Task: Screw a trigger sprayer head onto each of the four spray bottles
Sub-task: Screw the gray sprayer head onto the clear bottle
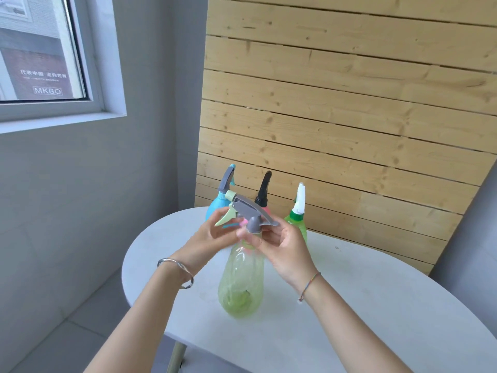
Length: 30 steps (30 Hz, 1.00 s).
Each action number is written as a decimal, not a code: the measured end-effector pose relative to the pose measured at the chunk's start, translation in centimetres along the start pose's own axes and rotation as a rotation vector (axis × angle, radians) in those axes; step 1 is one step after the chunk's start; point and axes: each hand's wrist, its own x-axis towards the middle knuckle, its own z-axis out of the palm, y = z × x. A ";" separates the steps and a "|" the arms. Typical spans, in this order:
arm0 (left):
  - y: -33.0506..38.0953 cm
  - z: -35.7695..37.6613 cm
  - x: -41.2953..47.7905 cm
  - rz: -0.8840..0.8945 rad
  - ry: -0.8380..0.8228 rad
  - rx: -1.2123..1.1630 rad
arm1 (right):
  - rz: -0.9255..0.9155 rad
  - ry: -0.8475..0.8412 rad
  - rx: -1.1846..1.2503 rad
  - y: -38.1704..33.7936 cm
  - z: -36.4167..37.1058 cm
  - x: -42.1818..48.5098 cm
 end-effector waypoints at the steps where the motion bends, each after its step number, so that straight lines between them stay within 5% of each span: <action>1: -0.4 -0.4 -0.4 -0.079 -0.094 0.094 | -0.001 0.008 -0.001 0.1 0.0 0.0; 3: -1.4 -0.7 -1.2 -0.229 -0.242 0.348 | 0.008 0.028 -0.012 0.3 -0.1 -0.1; 6: -2.5 -0.1 -1.5 -0.243 -0.232 0.523 | 0.009 -0.014 -0.040 0.1 -0.4 -0.1; 24: -0.8 5.5 -1.1 0.036 0.080 0.232 | -0.153 0.148 0.161 -0.9 -2.1 0.6; 30: -1.8 5.7 -0.9 0.101 0.073 0.365 | -0.135 0.090 0.049 0.1 -2.4 0.5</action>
